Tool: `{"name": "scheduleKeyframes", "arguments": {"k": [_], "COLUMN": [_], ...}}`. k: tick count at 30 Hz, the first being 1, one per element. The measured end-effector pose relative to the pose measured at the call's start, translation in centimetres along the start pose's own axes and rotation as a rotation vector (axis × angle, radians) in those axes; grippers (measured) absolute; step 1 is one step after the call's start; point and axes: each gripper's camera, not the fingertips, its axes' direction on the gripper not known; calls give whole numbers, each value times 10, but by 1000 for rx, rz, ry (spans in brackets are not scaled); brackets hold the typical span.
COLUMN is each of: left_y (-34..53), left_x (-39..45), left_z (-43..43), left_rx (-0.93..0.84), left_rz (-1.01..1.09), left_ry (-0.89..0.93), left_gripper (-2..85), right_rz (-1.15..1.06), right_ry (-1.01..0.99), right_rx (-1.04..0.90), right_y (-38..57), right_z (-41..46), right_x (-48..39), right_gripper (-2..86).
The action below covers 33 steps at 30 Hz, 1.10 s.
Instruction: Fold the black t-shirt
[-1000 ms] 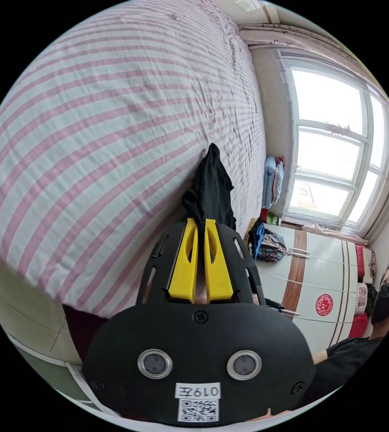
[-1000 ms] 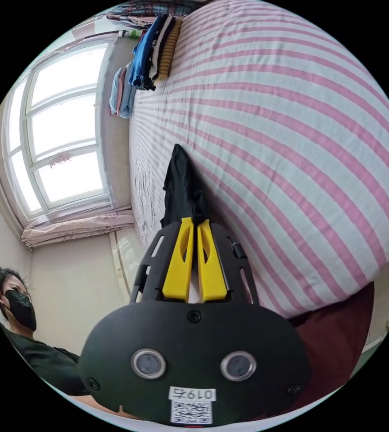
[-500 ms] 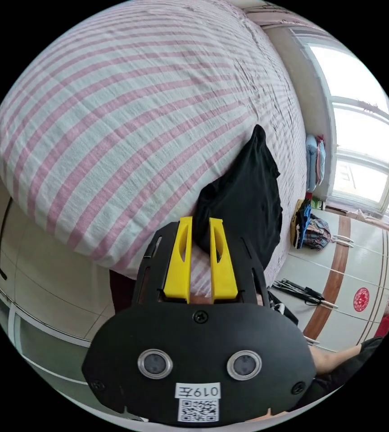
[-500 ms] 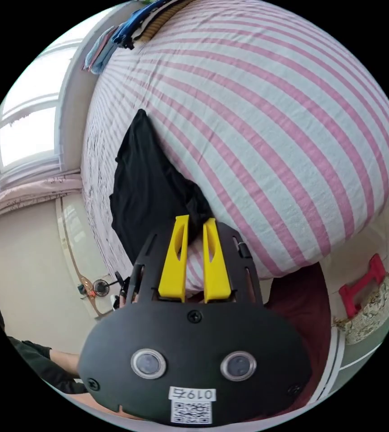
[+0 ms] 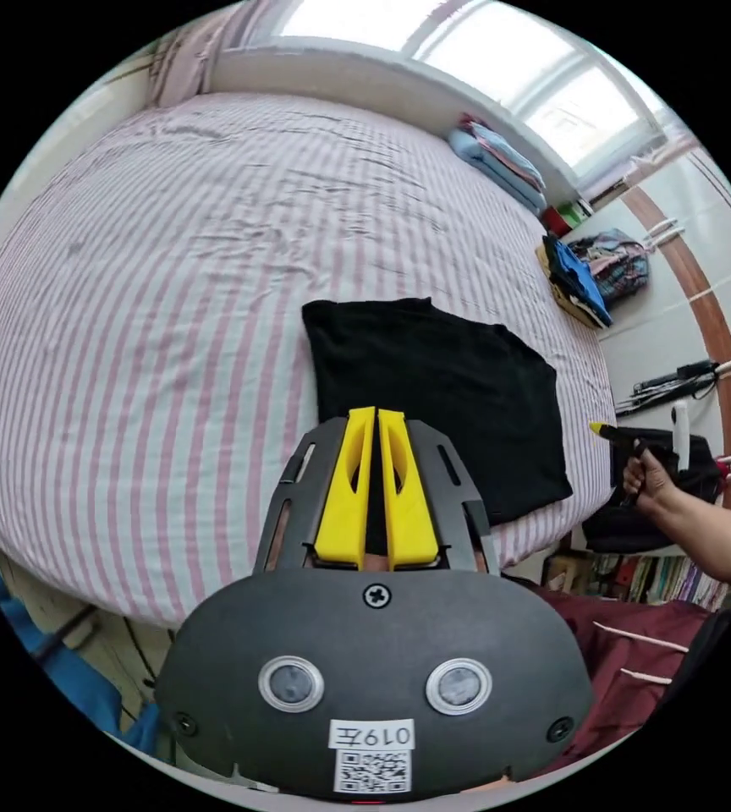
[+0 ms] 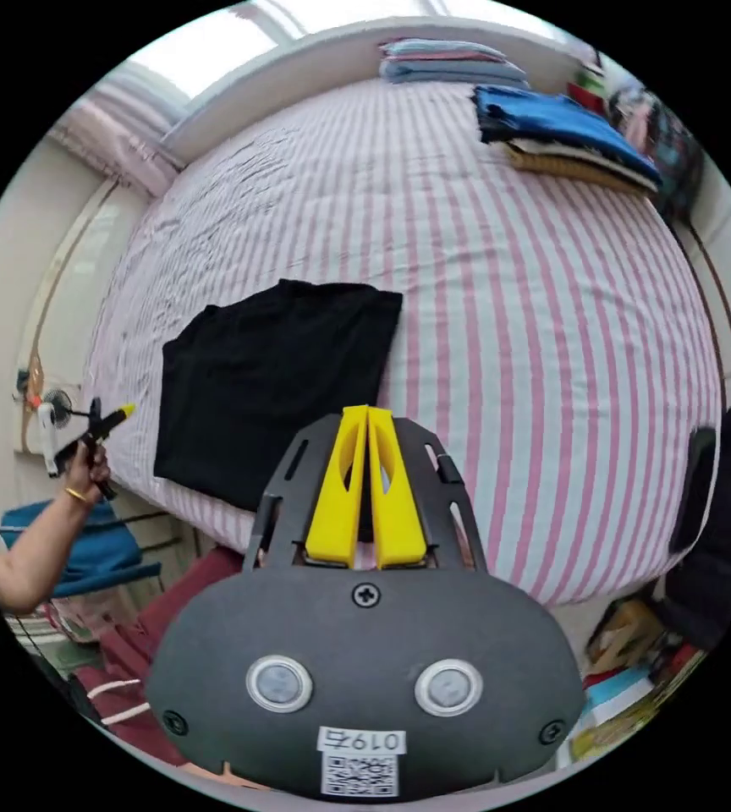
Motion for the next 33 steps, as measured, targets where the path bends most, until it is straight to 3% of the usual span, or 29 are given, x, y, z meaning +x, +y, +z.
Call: {"name": "scheduleKeyframes", "arguments": {"k": [5,12,14,18,21,25,28,33], "left_y": [-81,-126,-133,-141,-148,-151,-155,-165], "left_x": [53,74,86,83,72,75,84,73], "left_z": [51,59,67,71,56,64,80,86], "left_rx": [-72,-98,-130,-98,-24,-94,-169,-182], "left_rz": [193,420,490,435,337,361,383,240], "left_ry": [-204,-60,-94,-153,-24,16,-70,-34], "left_gripper": [9,7,6,6,7,7,8,7], "right_rz": [-268,-394,-428,-389,-364,-327,-376,-297], "right_ry": [267,233,261,219,160,101,129,85], "right_rx": [-36,-126,-150,-148,-170,-200,-203,-212], "right_y": [-70,-110,-114,-128,-136,-145,-150,-158], "right_z": [21,28,28,19,13,5,1,-5], "right_x": [-65,-79,-83,-84,-81,-76,-89,-87], "right_gripper": [60,64,70,84,90,67,24,22]}}
